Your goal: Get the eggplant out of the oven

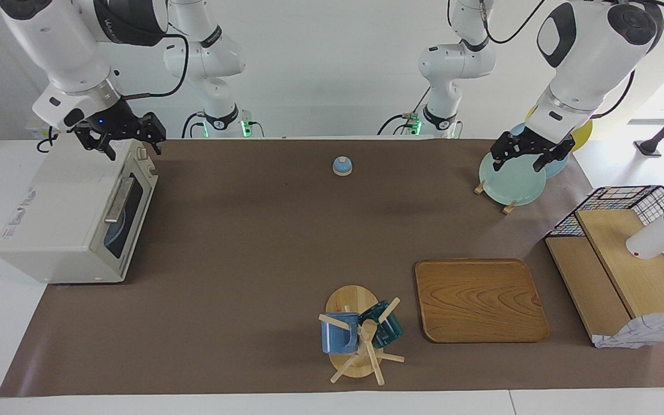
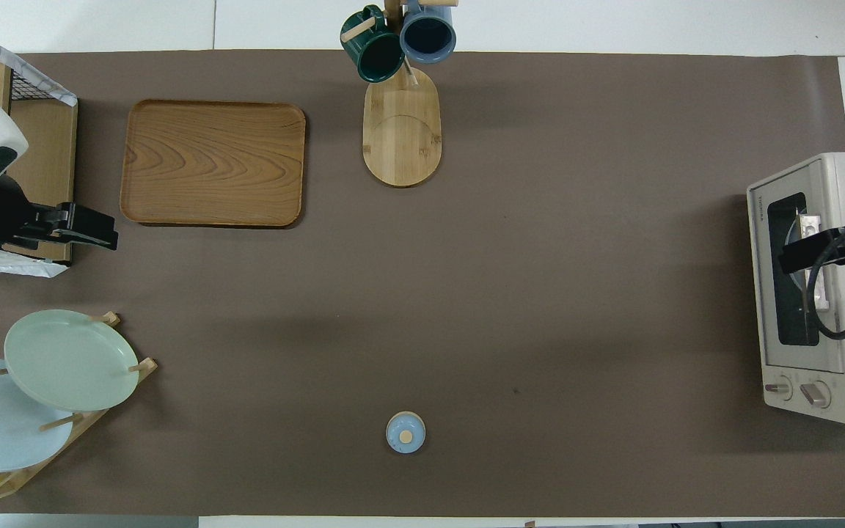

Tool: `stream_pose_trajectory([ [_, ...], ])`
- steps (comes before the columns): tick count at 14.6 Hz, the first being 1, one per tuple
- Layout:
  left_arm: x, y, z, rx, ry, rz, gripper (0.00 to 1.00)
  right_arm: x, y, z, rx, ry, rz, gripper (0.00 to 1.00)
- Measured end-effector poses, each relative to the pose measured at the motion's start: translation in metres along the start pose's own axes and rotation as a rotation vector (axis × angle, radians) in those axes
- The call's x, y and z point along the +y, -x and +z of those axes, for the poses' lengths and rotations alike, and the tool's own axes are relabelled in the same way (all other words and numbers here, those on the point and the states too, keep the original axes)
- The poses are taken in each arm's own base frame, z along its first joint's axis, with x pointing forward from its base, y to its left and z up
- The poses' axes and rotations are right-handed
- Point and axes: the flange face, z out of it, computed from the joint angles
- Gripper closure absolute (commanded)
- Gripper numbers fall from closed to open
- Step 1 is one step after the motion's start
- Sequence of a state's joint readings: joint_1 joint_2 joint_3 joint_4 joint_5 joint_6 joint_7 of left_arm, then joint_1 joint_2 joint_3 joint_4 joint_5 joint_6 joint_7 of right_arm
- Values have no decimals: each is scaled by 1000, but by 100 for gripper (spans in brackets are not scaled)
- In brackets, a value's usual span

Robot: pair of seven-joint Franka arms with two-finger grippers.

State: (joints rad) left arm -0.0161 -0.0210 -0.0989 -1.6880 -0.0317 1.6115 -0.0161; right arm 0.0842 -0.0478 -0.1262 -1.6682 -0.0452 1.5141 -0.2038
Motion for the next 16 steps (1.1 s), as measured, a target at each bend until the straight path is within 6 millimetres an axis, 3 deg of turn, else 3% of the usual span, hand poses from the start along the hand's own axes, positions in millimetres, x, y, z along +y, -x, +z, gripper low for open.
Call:
stream_pose_trajectory([
  [6,0,0,0,0,0,0,0,-2,-1,0,1,1,-4,0],
  [7,0,0,0,0,0,0,0,-3,-1,-1,6,2,-6,9],
  [9,0,0,0,0,0,0,0,-6,-6,-2,42,10,-20,79],
  [10,0,0,0,0,0,0,0,-9,-9,0,53,13,-43,100],
  [13,0,0,0,0,0,0,0,-6,-10,20,69,16,-103,100],
  [16,0,0,0,0,0,0,0,18,-2,43,84,15,-81,100],
])
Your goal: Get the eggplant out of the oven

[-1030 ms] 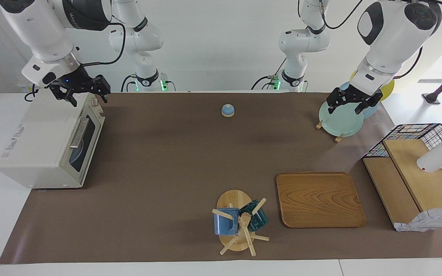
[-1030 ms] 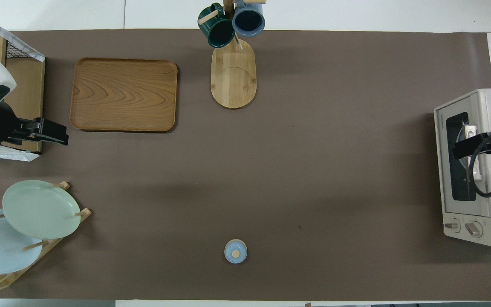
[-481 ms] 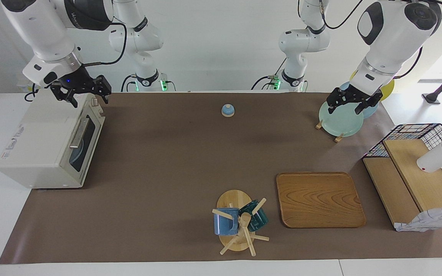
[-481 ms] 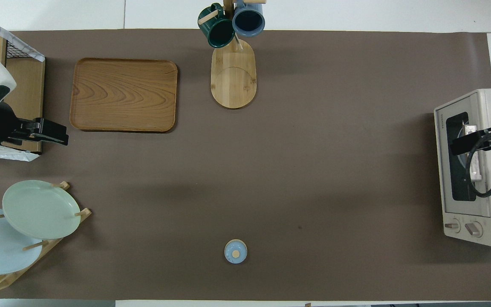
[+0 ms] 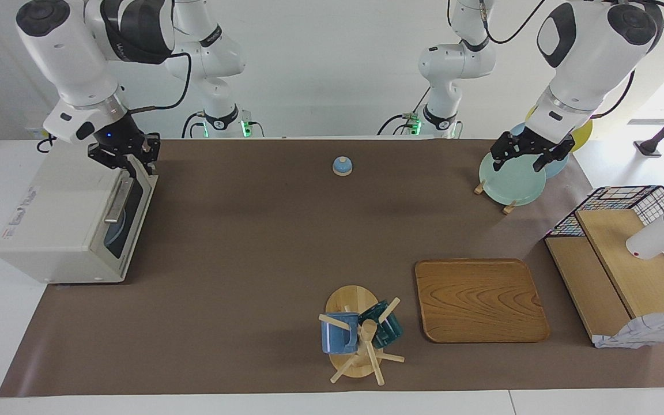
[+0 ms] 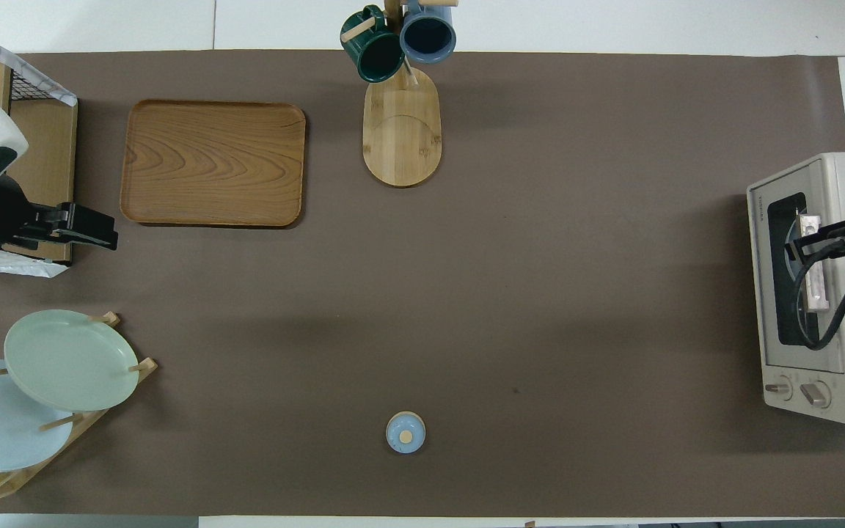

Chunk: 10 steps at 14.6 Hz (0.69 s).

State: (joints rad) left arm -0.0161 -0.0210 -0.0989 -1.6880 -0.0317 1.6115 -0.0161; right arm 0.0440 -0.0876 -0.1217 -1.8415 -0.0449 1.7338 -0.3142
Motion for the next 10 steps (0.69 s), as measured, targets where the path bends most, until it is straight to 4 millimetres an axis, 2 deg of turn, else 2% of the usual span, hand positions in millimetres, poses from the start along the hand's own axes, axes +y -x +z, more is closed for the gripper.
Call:
stream_pose_trajectory([
  [3,0,0,0,0,0,0,0,15,10,20,-15,15,89,100],
  [7,0,0,0,0,0,0,0,25,10,47,-21,37,205,100],
  [10,0,0,0,0,0,0,0,39,11,61,-39,73,225,100],
])
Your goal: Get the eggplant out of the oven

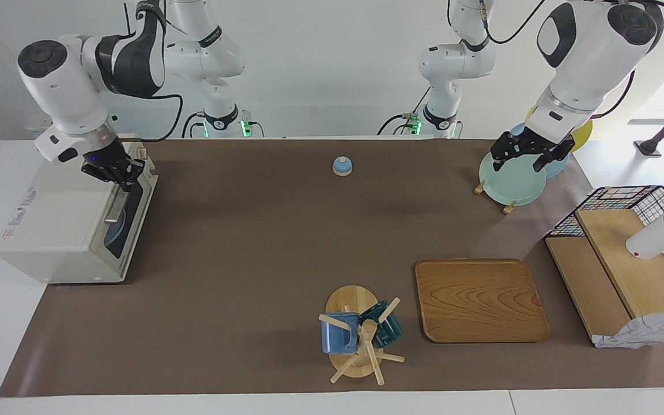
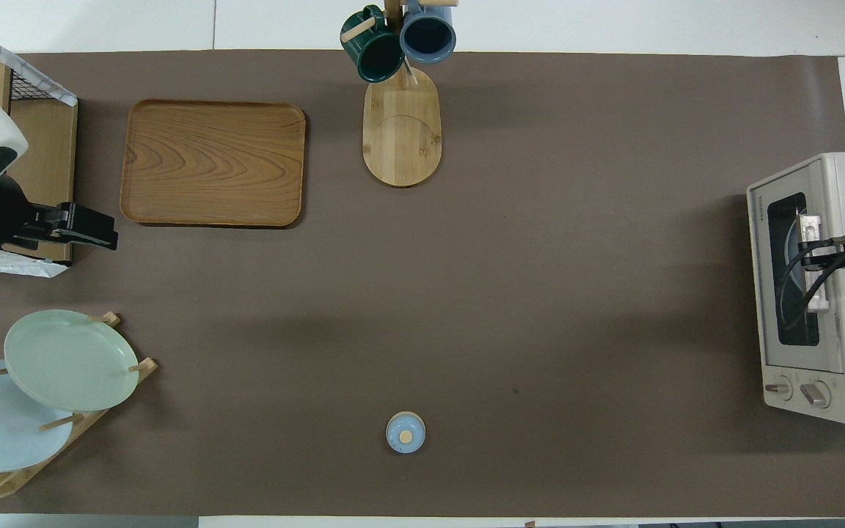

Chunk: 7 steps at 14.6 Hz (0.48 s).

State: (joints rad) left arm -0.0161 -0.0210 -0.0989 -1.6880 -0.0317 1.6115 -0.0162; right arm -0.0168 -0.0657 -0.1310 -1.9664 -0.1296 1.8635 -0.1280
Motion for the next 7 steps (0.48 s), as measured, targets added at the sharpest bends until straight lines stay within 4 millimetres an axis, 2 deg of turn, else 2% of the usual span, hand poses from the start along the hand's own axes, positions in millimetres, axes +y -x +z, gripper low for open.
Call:
stream_pose_trajectory([
  [7,0,0,0,0,0,0,0,3,-5,21,-5,54,-21,100],
])
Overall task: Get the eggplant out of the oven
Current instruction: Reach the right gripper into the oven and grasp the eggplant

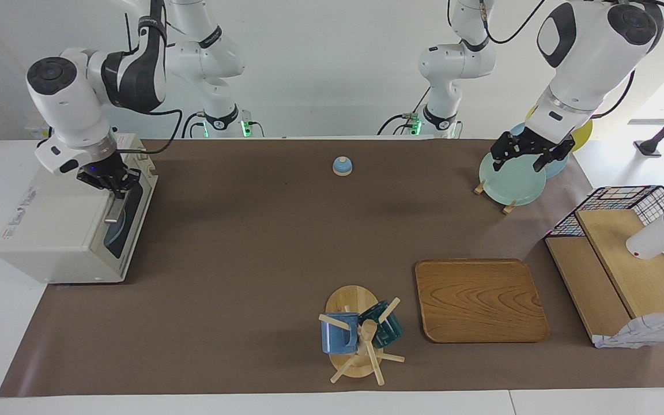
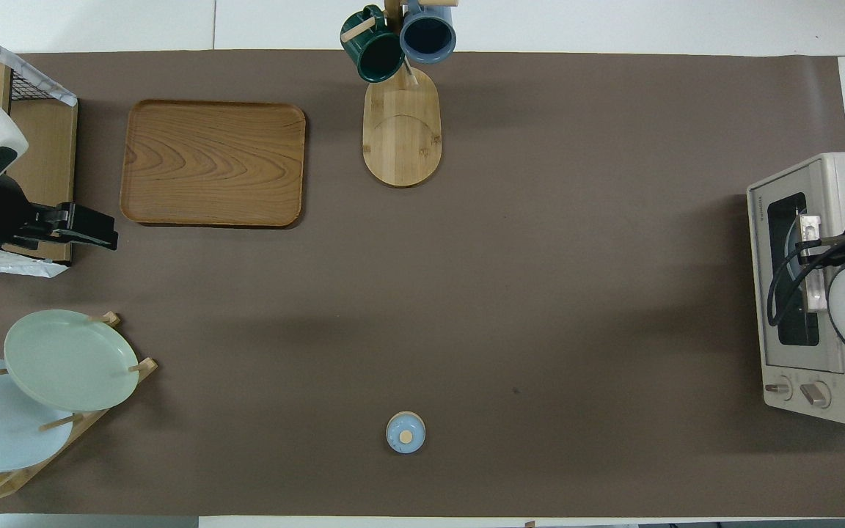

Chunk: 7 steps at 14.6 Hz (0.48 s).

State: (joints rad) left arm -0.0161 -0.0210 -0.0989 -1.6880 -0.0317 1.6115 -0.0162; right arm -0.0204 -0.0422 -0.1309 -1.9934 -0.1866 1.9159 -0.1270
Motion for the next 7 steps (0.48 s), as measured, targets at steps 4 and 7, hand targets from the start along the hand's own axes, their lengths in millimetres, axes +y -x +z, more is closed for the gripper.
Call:
stream_pose_trajectory([
  [4,0,0,0,0,0,0,0,1,1,8,18,1,2,100],
  [7,0,0,0,0,0,0,0,-5,1,9,22,1,-9,100],
])
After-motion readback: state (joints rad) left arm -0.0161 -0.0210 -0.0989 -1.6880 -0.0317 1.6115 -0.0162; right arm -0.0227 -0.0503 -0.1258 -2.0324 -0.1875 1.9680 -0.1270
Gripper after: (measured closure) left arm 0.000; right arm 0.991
